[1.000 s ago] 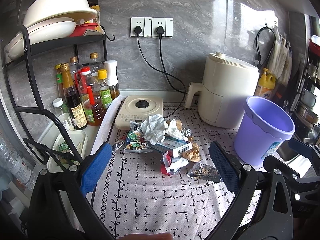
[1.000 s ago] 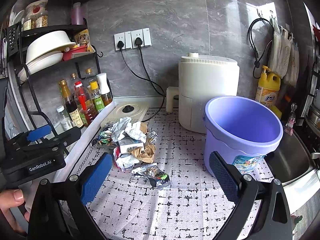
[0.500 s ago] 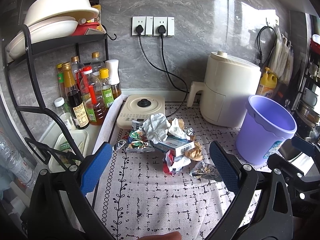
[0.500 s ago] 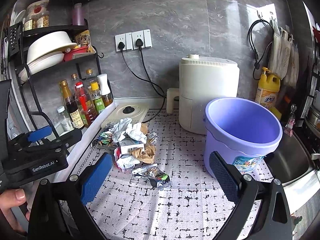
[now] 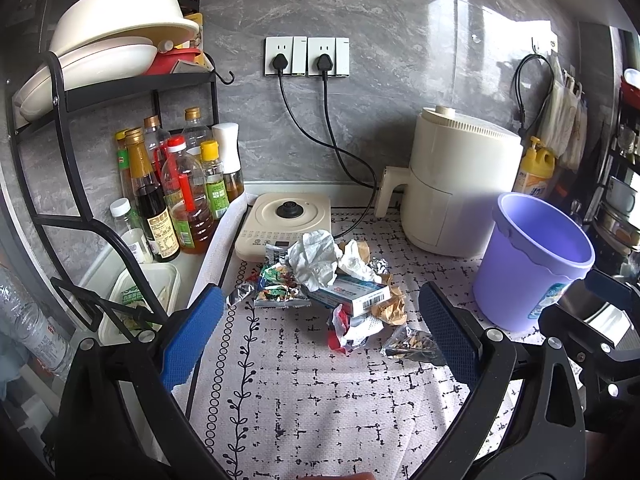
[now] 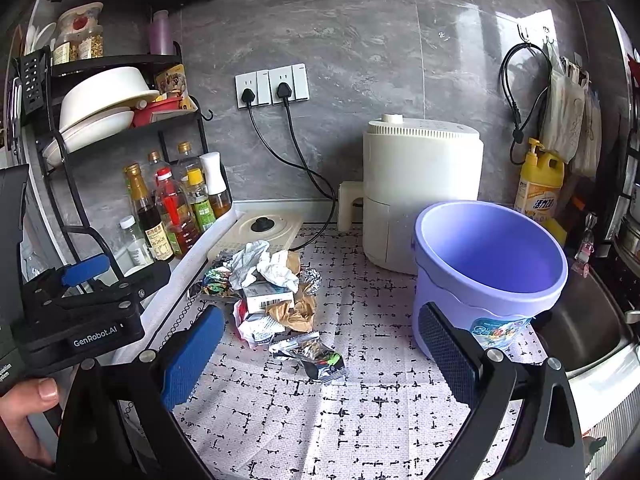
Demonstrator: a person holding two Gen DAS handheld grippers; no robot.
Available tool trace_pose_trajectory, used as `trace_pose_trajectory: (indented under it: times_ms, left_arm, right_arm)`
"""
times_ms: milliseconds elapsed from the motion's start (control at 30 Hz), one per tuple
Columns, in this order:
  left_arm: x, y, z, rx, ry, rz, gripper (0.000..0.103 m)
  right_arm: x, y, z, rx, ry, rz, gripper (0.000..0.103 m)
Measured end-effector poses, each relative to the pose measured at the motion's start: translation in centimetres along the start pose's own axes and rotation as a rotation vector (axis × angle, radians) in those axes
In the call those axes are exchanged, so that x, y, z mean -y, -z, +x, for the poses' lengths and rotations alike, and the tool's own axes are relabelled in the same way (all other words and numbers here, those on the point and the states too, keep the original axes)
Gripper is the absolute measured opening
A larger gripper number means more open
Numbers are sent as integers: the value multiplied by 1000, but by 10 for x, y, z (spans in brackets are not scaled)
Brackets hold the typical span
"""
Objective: Collect trash
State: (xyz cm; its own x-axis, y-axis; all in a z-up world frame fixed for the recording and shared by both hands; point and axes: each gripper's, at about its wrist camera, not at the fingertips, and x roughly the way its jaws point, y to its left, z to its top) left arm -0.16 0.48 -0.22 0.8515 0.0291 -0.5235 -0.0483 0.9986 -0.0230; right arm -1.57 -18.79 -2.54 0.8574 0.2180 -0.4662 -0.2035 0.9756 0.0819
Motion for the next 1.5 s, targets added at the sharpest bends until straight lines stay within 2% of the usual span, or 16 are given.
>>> trace_pose_trajectory:
  times_ms: [567,1167,1500]
  left_arm:
    - [1,2,-7,-5,-7,-2,97]
    - [-12,6,0,-68,-145,-36,97]
    - [-19,6,25,-117,-159,-18,97]
  right_arm:
    - [-2,2,-5,-2,-25,-21,95]
    - [9,5,3,-70,-82,-31,95]
    - [9,8,28,-111,-85,-16,95]
